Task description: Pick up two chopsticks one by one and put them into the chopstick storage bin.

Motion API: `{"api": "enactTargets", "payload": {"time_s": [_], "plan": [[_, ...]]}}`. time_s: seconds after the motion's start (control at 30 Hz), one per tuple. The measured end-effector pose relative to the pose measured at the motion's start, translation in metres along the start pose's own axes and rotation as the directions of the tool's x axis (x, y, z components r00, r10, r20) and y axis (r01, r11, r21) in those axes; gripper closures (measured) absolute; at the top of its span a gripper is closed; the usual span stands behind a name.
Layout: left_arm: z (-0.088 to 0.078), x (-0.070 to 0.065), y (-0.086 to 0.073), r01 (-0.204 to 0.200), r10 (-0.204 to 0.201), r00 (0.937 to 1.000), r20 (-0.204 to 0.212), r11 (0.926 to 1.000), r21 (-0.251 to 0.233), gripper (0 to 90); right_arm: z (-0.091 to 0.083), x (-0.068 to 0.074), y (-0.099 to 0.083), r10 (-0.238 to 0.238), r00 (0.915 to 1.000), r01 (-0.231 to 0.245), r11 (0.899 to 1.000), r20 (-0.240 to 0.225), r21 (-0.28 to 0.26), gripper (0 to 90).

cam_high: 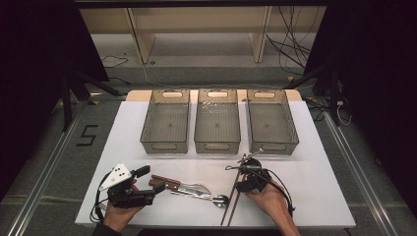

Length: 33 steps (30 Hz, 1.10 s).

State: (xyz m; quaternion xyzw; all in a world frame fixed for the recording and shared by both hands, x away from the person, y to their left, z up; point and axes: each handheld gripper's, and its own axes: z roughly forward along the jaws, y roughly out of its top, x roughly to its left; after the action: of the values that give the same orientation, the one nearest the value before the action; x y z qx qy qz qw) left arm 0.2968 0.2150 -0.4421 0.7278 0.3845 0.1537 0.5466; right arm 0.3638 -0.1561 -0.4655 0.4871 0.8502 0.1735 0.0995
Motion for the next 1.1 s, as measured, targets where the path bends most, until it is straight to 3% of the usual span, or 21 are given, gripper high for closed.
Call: {"api": "enactTargets", "payload": {"time_s": [0.17,0.4,0.63,1.1], "plan": [[0.001,-0.001,0.0,0.003,-0.003,1.0,0.0,1.0,0.003,15.6,0.001,0.004,0.004,-0.007,0.9997,0.007,0.999,0.023,0.036,42.8],[0.003,-0.001,0.0,0.002,-0.002,1.0,0.002,1.0,0.006,15.6,0.001,0.004,0.004,-0.019,0.9996,0.018,0.999,0.023,0.044,44.2],[-0.001,0.0,0.0,0.003,-0.003,1.0,0.0,1.0,-0.001,15.7,-0.002,0.001,0.007,-0.032,0.9995,0.032,0.996,-0.002,0.082,58.4],[0.0,-0.001,0.0,0.0,0.001,1.0,-0.003,1.0,0.004,15.7,-0.006,-0.01,0.011,-0.011,0.9997,0.015,0.978,-0.023,0.208,68.8]]}}
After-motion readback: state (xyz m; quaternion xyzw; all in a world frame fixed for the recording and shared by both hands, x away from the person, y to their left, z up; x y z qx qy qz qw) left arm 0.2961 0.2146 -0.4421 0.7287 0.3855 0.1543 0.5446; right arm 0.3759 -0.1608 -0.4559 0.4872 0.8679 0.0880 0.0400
